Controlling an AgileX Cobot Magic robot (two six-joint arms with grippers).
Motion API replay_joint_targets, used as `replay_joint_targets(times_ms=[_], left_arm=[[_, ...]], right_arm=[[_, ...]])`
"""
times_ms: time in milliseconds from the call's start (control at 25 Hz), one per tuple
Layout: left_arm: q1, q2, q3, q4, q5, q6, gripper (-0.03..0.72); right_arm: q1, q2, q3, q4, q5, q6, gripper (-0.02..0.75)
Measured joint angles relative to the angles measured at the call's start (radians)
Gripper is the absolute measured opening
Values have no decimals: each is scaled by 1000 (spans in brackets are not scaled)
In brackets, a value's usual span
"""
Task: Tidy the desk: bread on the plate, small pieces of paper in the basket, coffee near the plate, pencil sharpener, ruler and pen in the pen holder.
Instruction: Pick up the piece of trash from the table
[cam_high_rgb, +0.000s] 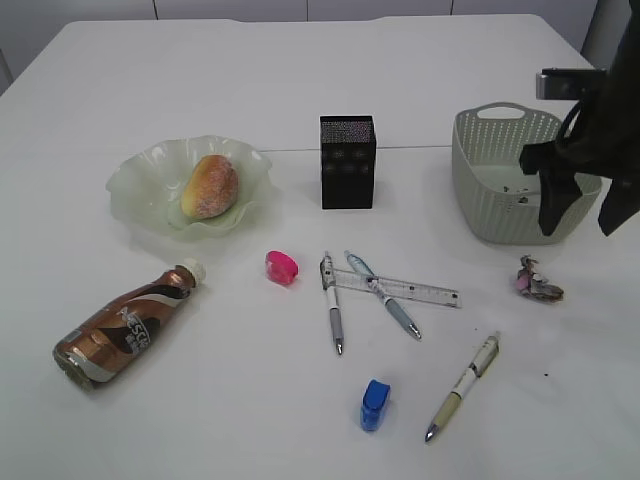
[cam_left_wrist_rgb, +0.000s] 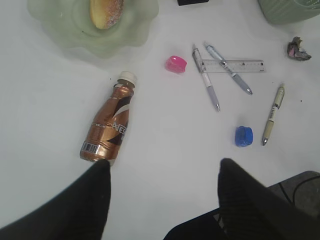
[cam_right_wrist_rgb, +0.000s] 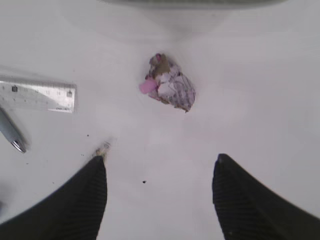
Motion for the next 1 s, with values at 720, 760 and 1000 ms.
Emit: replay_joint_targets(times_ms=[720,760,1000], left_arm=[[0,0,0,-6,0,0,487],[0,0,0,-6,0,0,487],[0,0,0,-6,0,0,487]], right_arm=[[1,0,327,-4,-512,-278,453],[1,0,327,-4,-524,-302,447],[1,0,327,-6,-529,-384,435]])
